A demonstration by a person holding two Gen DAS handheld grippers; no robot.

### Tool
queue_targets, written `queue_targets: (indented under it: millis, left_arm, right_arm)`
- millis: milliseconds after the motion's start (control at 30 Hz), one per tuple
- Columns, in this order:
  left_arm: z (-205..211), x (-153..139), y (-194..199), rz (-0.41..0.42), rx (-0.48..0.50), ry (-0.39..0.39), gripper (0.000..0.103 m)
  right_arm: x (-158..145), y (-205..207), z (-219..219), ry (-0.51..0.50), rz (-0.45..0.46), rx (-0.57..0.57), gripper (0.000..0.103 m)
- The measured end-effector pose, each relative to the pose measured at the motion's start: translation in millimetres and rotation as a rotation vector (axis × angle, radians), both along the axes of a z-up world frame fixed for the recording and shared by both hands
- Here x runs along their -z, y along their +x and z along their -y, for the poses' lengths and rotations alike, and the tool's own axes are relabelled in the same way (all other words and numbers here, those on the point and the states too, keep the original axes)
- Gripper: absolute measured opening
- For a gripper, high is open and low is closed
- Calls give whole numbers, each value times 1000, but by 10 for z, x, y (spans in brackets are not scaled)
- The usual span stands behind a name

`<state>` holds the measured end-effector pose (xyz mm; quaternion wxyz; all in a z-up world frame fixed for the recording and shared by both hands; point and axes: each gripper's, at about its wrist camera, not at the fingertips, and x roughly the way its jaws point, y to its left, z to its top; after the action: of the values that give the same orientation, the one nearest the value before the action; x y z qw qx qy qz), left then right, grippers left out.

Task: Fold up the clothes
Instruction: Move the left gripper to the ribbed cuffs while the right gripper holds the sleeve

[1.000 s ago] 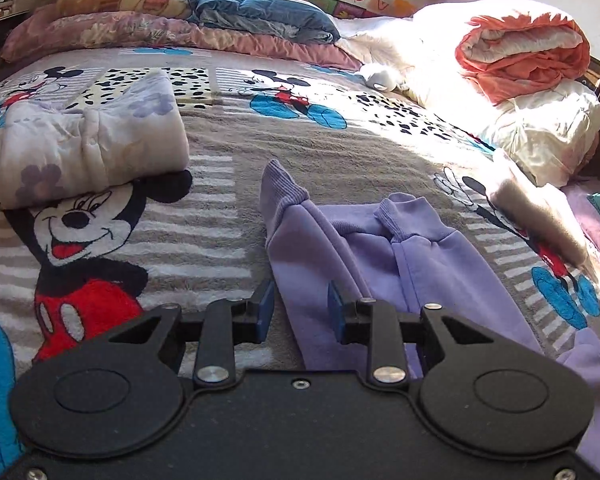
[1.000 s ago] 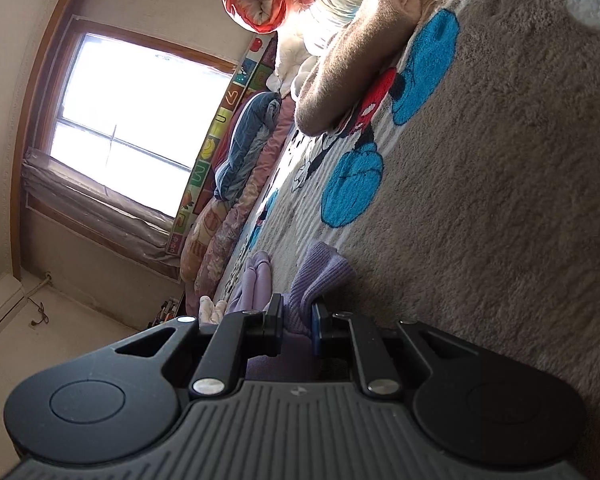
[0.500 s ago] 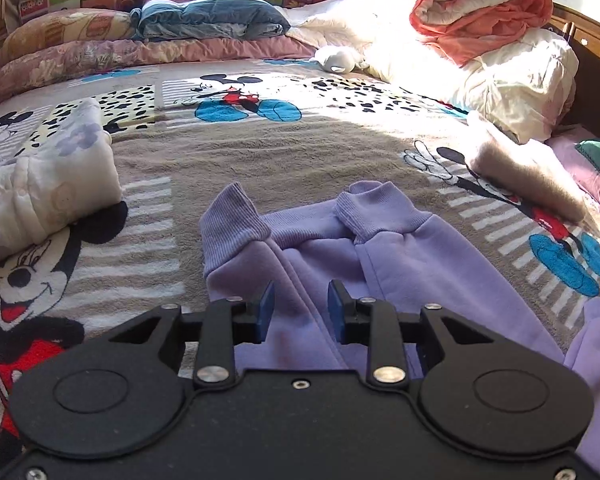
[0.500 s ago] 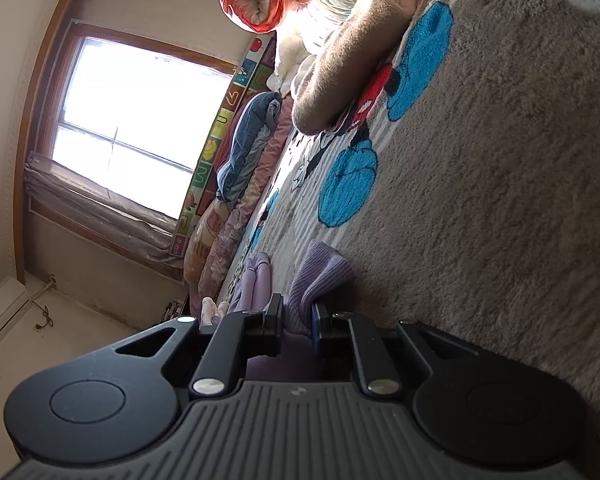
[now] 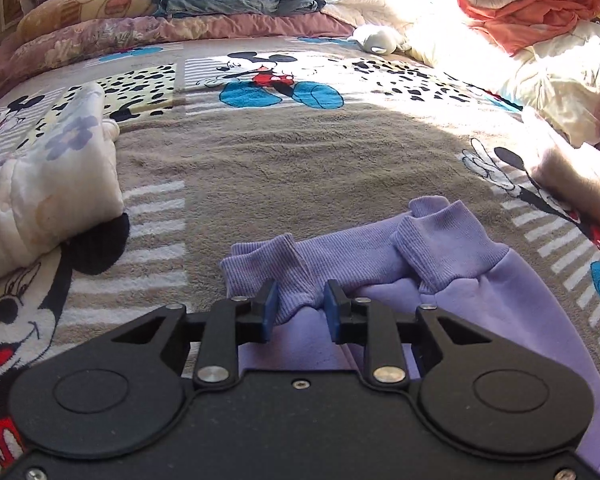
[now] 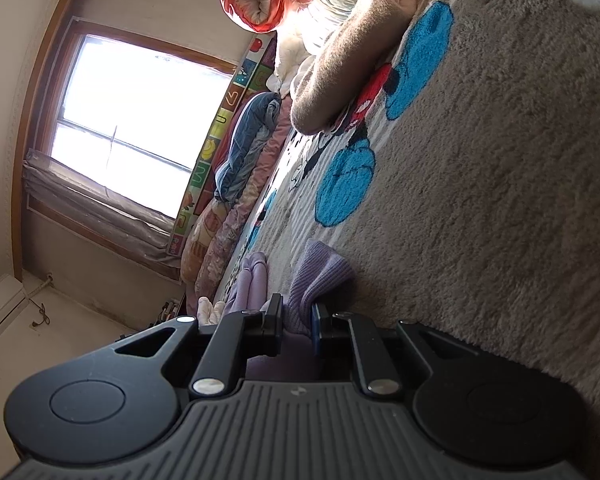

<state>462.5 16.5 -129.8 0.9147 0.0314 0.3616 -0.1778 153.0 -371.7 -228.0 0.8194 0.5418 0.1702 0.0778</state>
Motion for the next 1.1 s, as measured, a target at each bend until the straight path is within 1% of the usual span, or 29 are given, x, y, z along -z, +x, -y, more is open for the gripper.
queue_targets:
  millis: [33,100,133,167,233,300,367,433,500,633,667,733,800,833,867,933,1000,1100]
  left_arm:
    - [-23,-53,-38,27,2,-20,23]
    - [-83,-76,-31,35,-33,-61,23]
    - [-95,-4,22,-5,-47,-73,23]
    - [-66,128,75,-64,-41,-61,23]
    - [-5,159,25,-32,-8,-18,23]
    - [-92,-3,-20,-52,-50,-83,24]
    - [-231,-190,-254,9,-64,-147,24]
    - [-381,-314,-572,48,-81,-175,24]
    - [-523,-364,-964,74,-98,-187,24]
    - [-643,-350,-1775,99,-95,-174,24]
    - [-640,-347,-1952,105,-90,-182,24]
    - [-617,-317,-2178,105,-72,-227,24]
    - [-511,-244,-2252,84,-49,-245,24]
    - [-439,-153,-2239,41,-33,-251,24]
    - [-332,-9,-2193,-31,21,-234,24]
    - [-124,207,-2252,-12,84,-126,23]
    - [-103,119,-2343,4,94,-111,24]
    - [-210,-99,-2598,74,89,-169,24]
  right_arm:
    - [2,0,-2,-3,0,0,15]
    - [5,1,-4,-3,2,1,15]
    - [8,3,-5,-5,2,0,14]
    - [11,6,-6,-7,3,-1,14]
    - [17,11,-9,-11,5,-2,14]
    - [17,12,-11,-16,7,-3,14]
    - [17,3,-9,-14,12,-4,14]
    - [16,-3,-9,-15,14,-4,14]
    - [16,-9,-13,-16,16,-5,15]
    - [9,-7,-27,-20,19,-5,15]
    - [8,-9,-26,-19,20,-5,15]
    - [5,-10,-31,-19,20,-4,15]
    - [2,-11,-36,-19,20,-3,15]
    - [0,-9,-38,-21,19,-3,15]
    - [-4,-7,-43,-24,18,-3,15]
    - [-10,-2,-42,-23,9,-4,15]
    - [-16,2,-39,-23,0,-6,15]
    - [-107,-36,-28,-17,-1,0,16]
